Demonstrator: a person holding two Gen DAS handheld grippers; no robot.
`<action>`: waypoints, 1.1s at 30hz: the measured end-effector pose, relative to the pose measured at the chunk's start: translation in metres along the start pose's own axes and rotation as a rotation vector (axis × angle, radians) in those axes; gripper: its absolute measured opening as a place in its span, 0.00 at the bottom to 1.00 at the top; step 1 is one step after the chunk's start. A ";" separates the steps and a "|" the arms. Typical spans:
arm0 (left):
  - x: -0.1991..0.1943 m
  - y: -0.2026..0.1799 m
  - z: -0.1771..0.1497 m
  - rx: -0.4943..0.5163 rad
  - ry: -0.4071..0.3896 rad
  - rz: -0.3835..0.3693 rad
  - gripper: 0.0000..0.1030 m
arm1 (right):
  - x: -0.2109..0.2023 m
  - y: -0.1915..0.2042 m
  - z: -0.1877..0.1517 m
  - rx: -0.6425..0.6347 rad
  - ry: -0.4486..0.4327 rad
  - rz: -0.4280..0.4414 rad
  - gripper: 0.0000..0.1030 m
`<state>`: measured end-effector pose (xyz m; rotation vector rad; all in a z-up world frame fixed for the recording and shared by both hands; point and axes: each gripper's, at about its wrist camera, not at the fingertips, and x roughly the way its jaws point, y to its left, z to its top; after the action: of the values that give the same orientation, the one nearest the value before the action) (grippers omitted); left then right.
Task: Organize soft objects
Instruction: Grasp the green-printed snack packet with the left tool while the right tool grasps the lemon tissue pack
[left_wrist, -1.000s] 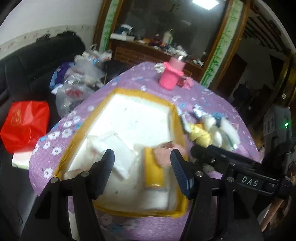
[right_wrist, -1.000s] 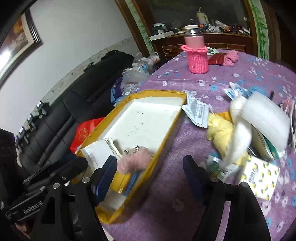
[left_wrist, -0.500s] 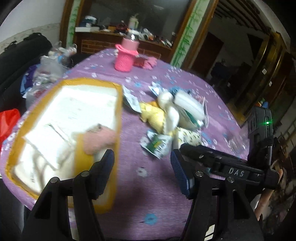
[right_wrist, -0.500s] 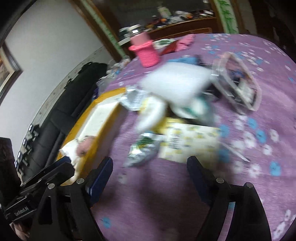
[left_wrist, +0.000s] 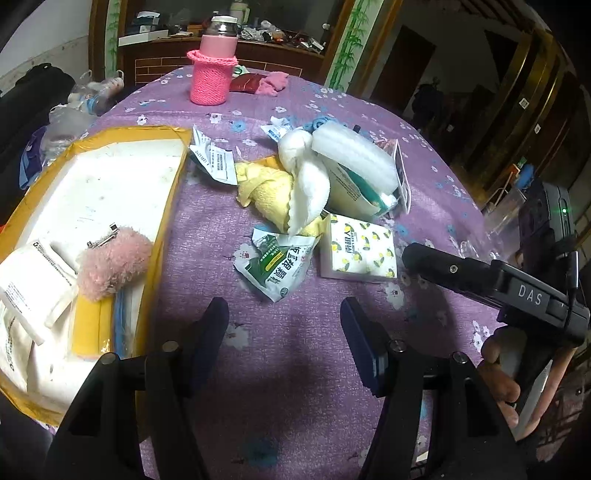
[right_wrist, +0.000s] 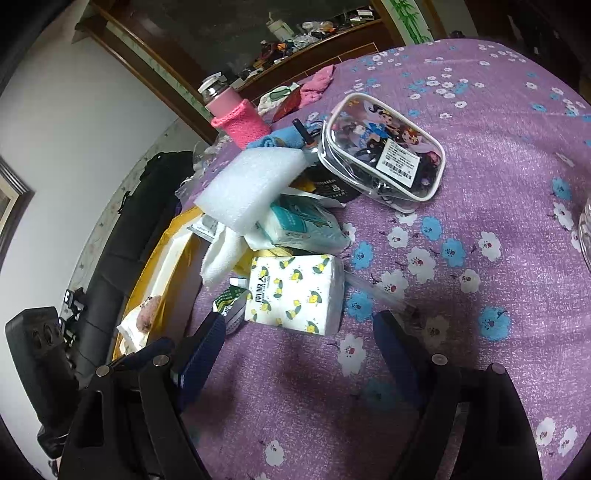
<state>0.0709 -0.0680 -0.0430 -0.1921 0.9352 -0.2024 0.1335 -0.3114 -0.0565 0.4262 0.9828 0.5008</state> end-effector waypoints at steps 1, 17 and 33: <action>0.000 0.000 0.000 -0.001 0.000 -0.003 0.60 | 0.002 0.000 0.001 0.003 0.005 -0.004 0.80; -0.008 0.017 -0.002 -0.031 -0.017 -0.009 0.60 | 0.036 0.022 0.012 -0.004 0.034 -0.096 0.78; 0.005 0.007 0.008 0.049 0.011 -0.003 0.60 | 0.054 0.057 0.006 -0.159 0.008 -0.208 0.35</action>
<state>0.0814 -0.0620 -0.0442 -0.1468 0.9404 -0.2291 0.1513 -0.2352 -0.0588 0.1772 0.9753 0.3885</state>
